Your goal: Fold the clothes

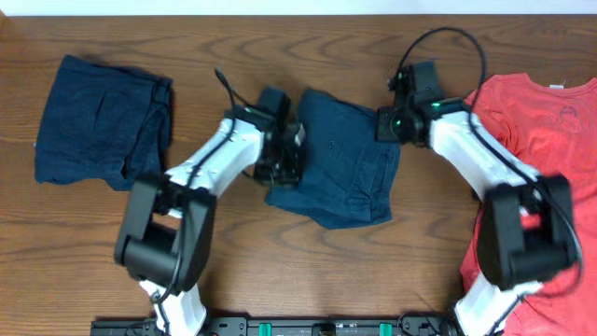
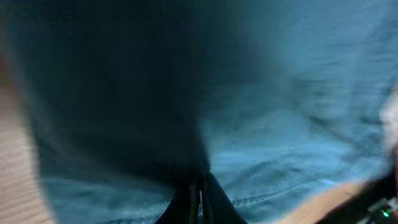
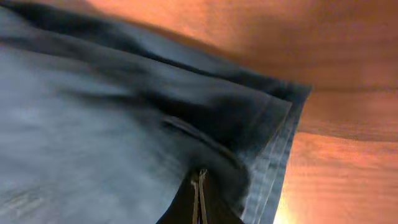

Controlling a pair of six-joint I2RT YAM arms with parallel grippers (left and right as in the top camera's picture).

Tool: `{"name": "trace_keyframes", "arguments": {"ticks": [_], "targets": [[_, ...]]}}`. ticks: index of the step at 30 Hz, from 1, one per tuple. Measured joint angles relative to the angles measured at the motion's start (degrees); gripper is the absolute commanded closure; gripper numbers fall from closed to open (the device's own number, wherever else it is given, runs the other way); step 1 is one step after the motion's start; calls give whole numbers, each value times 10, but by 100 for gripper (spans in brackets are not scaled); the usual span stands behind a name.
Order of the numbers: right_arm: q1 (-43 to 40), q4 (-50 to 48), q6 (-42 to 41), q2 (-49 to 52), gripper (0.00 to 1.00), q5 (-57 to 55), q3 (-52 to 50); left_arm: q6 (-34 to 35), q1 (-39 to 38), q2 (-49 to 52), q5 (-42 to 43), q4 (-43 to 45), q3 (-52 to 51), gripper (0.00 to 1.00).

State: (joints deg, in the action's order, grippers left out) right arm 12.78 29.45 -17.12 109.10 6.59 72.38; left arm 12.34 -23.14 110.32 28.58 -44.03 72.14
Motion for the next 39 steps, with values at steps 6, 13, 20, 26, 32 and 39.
{"name": "trace_keyframes", "arguments": {"ticks": [6, 13, 20, 26, 32, 39], "targets": [[0, 46, -5, 50, 99, -8, 8, 43, -2, 8, -7, 53, -42, 94], [1, 194, -44, 31, 99, -18, 6, 57, 28, 5, -90, 145, -44, 94], [12, 193, -12, -44, 80, -11, -5, 45, 109, 5, -120, 214, -23, 93], [32, 119, 57, -108, 80, 53, -4, 23, 148, 3, -91, 115, 85, 66], [47, 66, 82, -82, 89, 85, -4, 14, 152, -50, -56, -24, 110, 24], [51, 33, 88, 14, 98, 95, -4, 12, 152, -69, -45, -116, 97, 15]]}}
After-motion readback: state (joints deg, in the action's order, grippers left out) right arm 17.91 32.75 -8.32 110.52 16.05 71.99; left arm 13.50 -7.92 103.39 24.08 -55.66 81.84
